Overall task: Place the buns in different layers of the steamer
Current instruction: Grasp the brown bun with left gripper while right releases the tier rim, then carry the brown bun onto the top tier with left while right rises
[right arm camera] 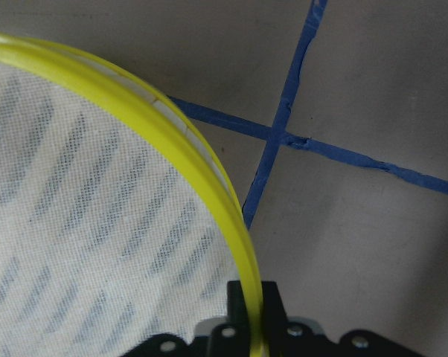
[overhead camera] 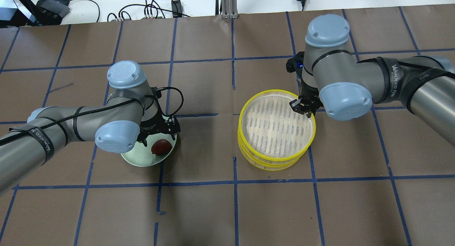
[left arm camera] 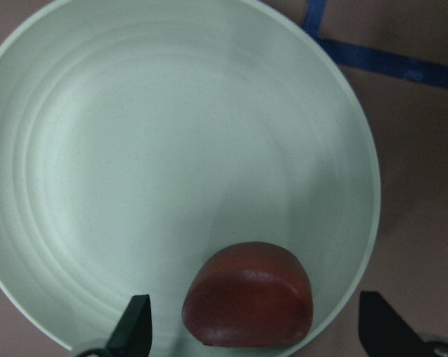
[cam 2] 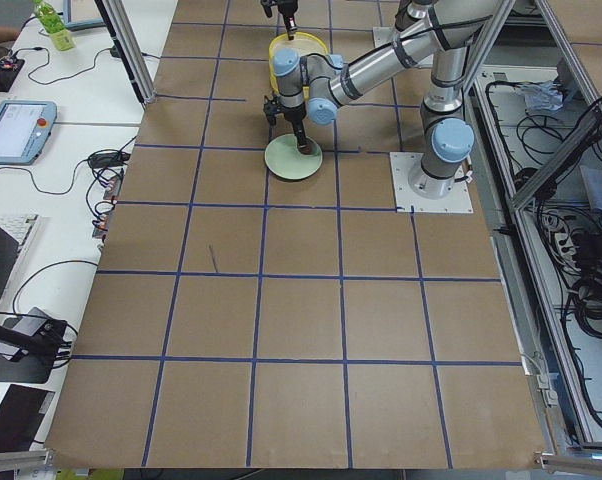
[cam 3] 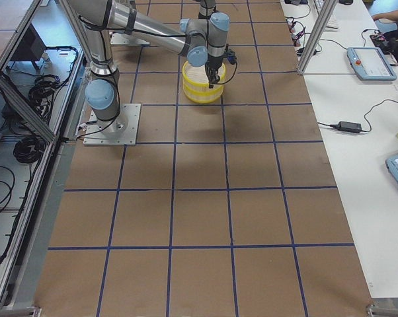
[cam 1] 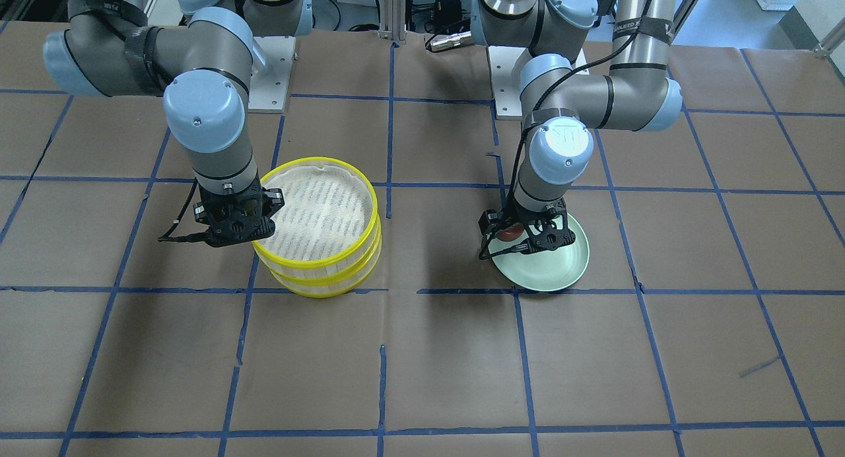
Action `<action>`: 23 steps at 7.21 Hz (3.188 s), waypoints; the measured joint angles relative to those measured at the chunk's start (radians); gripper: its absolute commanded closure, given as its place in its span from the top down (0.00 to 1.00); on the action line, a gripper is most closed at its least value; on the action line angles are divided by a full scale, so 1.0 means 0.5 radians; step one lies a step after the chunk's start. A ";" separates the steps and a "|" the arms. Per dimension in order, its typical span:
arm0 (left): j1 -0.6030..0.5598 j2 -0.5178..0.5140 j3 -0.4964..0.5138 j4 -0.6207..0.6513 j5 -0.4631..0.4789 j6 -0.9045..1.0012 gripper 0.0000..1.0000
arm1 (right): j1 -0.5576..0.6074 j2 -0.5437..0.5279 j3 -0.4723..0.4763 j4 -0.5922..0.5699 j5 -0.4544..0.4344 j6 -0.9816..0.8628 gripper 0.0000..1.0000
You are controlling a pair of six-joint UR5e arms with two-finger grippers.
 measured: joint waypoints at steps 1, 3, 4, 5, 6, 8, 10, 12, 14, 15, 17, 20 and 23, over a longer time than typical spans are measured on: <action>0.000 -0.003 -0.006 0.012 0.000 0.001 0.36 | 0.002 0.003 0.001 -0.002 0.002 -0.001 0.11; 0.000 -0.002 -0.010 0.023 0.003 0.003 0.02 | 0.004 0.014 0.001 -0.002 0.003 -0.001 0.11; 0.000 0.003 -0.009 0.025 0.003 0.001 0.00 | 0.006 0.016 0.001 0.001 0.001 -0.001 0.12; 0.000 0.019 0.001 0.027 0.004 -0.001 0.00 | 0.007 0.016 0.001 0.002 0.001 -0.001 0.12; -0.002 0.049 0.023 0.030 0.012 0.002 0.00 | 0.007 0.017 0.001 0.002 0.002 0.001 0.14; -0.013 0.166 0.138 -0.067 0.087 -0.011 0.00 | 0.008 0.029 0.001 0.000 0.002 0.001 0.57; -0.061 0.278 0.411 -0.440 0.051 -0.146 0.01 | 0.008 0.046 0.001 0.000 -0.015 -0.001 0.83; -0.205 0.293 0.646 -0.610 -0.090 -0.411 0.01 | 0.008 0.049 0.001 0.001 -0.031 0.001 0.83; -0.363 0.269 0.724 -0.593 -0.183 -0.717 0.01 | 0.004 0.027 -0.032 0.013 -0.027 -0.003 0.84; -0.428 0.247 0.736 -0.511 -0.273 -0.877 0.01 | -0.002 -0.008 -0.091 0.048 -0.016 -0.004 0.84; -0.609 0.126 0.746 -0.254 -0.369 -1.218 0.01 | -0.058 -0.156 -0.265 0.247 0.102 0.013 0.83; -0.845 -0.112 0.809 0.068 -0.387 -1.626 1.00 | -0.152 -0.294 -0.716 0.763 0.260 0.181 0.83; -0.872 -0.107 0.786 0.084 -0.357 -1.567 1.00 | -0.155 -0.303 -0.804 0.850 0.260 0.321 0.85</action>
